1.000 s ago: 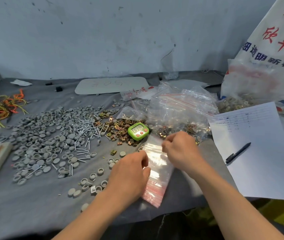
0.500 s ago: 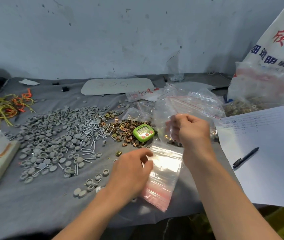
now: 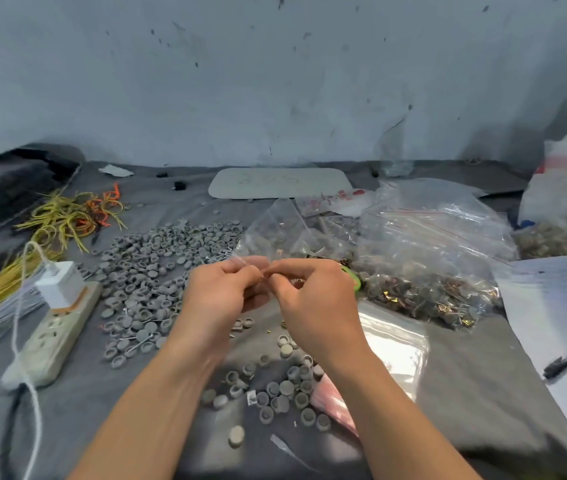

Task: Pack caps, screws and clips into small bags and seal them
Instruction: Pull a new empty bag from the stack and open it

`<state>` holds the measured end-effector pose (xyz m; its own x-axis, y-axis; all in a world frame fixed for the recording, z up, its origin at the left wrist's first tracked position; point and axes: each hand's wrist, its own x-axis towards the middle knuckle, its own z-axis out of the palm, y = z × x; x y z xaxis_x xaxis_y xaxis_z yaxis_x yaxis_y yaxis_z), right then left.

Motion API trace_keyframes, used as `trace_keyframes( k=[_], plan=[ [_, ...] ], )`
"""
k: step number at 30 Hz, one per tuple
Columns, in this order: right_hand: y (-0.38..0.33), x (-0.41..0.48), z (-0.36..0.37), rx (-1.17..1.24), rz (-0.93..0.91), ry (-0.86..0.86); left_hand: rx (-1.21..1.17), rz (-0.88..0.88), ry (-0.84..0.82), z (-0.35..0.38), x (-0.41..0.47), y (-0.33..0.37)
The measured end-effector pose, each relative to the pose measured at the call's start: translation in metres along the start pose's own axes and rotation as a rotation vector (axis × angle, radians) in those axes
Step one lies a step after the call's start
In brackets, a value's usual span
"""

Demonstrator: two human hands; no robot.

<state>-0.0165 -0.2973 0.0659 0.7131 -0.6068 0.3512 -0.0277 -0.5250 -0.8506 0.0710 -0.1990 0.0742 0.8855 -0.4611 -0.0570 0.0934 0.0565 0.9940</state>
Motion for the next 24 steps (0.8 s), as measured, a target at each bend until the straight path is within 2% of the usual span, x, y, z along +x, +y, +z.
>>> trace_keyframes(
  k=[6,11,16,19,24],
  plan=[
    [-0.003,0.009,0.028,0.029,0.040,-0.080,0.279,0.098,0.039,-0.034,0.012,0.002],
    [0.002,0.007,0.029,0.097,0.092,-0.246,0.345,0.076,0.020,-0.051,0.017,0.006],
    [0.004,0.008,0.030,0.060,0.088,-0.350,0.439,0.075,-0.007,-0.053,0.015,0.004],
    [0.004,0.009,0.025,0.140,0.148,-0.537,0.508,0.074,-0.091,-0.052,0.012,0.008],
    [0.005,0.009,0.008,0.323,0.246,-0.851,0.497,0.024,-0.384,-0.057,0.003,0.019]
  ],
)
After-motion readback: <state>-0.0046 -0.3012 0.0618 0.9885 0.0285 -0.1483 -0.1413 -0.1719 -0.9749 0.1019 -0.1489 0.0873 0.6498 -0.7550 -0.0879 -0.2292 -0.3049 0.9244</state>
